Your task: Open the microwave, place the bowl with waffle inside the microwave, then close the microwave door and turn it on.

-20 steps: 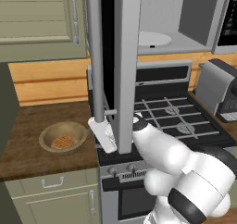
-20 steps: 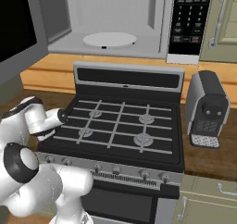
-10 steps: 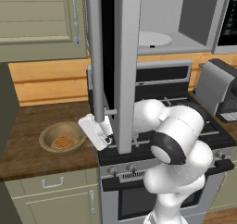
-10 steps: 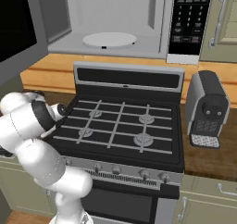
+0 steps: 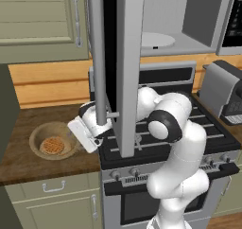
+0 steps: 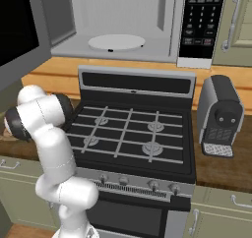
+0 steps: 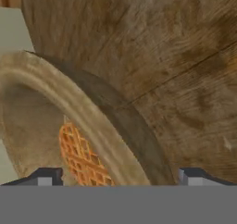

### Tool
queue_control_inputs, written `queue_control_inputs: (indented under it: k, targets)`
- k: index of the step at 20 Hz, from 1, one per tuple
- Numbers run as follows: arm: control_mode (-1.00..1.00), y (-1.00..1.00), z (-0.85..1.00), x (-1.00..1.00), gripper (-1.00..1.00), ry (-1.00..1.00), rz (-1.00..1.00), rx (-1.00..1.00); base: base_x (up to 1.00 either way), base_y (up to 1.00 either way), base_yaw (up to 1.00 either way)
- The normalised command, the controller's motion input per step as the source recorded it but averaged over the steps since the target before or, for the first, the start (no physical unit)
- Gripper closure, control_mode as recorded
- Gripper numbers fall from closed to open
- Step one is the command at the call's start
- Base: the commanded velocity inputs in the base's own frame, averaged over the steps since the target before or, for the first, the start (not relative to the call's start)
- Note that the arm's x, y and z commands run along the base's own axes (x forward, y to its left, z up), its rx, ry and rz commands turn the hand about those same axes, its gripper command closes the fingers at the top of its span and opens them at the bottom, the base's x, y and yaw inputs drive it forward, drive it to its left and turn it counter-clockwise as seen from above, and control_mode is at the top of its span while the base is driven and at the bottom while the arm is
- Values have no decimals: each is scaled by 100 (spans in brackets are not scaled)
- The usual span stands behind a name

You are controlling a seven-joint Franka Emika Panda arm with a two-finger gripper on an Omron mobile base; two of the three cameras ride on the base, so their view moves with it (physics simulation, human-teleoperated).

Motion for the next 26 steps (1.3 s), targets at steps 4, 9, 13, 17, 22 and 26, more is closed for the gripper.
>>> queue_control_inputs:
  k: [4,9,13,17,22,26]
  targets:
    - [-100,8,-43,9,100,3,0,-2,0,0,0]
    - [-100,-5,-12,-1,100,0,-1,1,0,0,0]
    - [-100,-52,3,-23,100,-1,-7,12,0,0,0]
    - [-100,-100,28,-30,100,-5,-10,15,0,0,0]
    - [-100,-100,61,-17,100,-6,-14,11,0,0,0]
    - [-100,-100,95,-17,100,-4,-21,5,0,0,0]
